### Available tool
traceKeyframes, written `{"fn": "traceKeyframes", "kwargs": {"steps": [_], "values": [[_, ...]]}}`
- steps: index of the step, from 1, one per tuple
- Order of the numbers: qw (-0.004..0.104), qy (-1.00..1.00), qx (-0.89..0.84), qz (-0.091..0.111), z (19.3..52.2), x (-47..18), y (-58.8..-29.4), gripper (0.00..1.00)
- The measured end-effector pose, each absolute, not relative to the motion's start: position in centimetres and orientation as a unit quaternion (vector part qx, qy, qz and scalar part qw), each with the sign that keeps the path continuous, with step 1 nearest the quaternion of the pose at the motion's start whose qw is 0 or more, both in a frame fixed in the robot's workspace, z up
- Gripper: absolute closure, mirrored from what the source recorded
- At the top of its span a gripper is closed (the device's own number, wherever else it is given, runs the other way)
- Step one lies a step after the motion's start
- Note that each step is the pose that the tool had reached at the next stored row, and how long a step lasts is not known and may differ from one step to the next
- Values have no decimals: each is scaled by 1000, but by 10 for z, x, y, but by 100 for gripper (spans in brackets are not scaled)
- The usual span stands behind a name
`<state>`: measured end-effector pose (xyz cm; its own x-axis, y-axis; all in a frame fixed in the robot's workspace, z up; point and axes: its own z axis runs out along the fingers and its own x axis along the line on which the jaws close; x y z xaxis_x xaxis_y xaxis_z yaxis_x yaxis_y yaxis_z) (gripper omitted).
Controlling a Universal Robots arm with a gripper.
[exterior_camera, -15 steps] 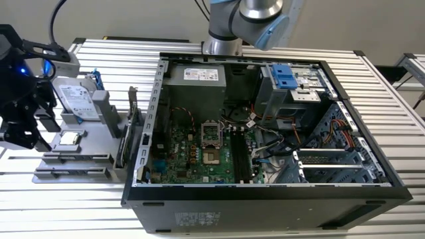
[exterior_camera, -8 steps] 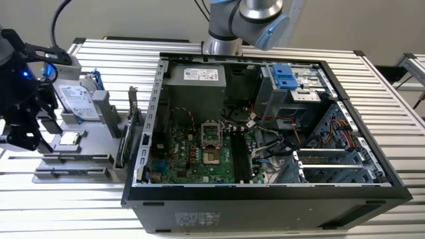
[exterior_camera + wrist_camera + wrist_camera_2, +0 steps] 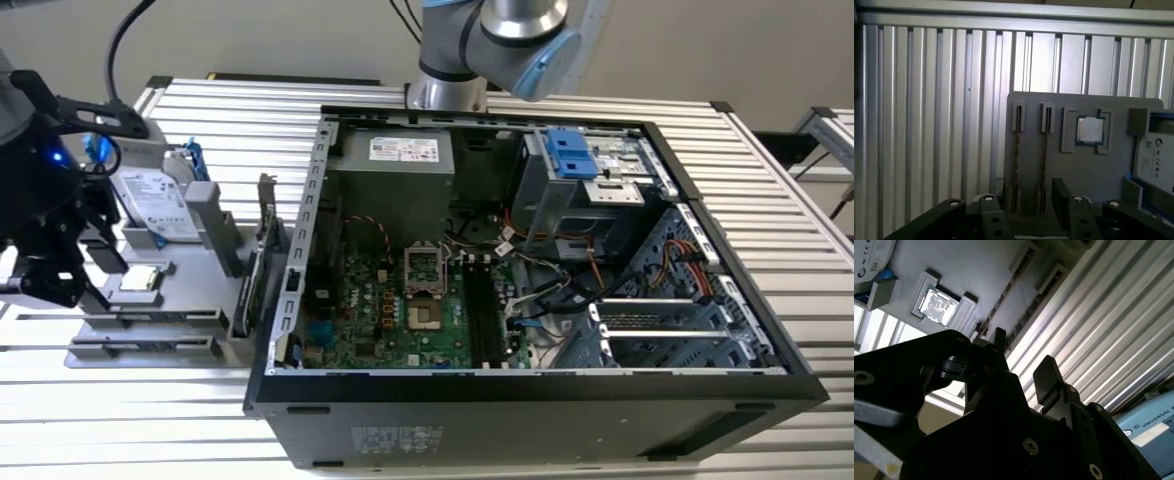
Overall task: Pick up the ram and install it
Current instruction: 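Pick up the ram and move it above insertion slot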
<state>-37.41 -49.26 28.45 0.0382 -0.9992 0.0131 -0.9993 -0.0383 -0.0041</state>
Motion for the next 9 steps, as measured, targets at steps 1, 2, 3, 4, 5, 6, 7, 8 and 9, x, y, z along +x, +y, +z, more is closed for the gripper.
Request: {"fn": "traceKeyframes", "kwargs": {"steps": [1,2,3,4,5,6,7,8,9], "values": [[3,-693,721,6,284,-374,-493,0],[3,-693,721,6,283,-374,-493,0],[3,-693,721,6,282,-374,-493,0],[3,-693,721,6,281,-374,-493,0],[3,-693,721,6,280,-374,-493,0],[3,-693,721,6,280,-374,-493,0],[3,-693,721,6,279,-374,-493,0],[3,-693,721,6,278,-374,-493,0],[3,-693,721,6,277,-374,-493,0]]}}
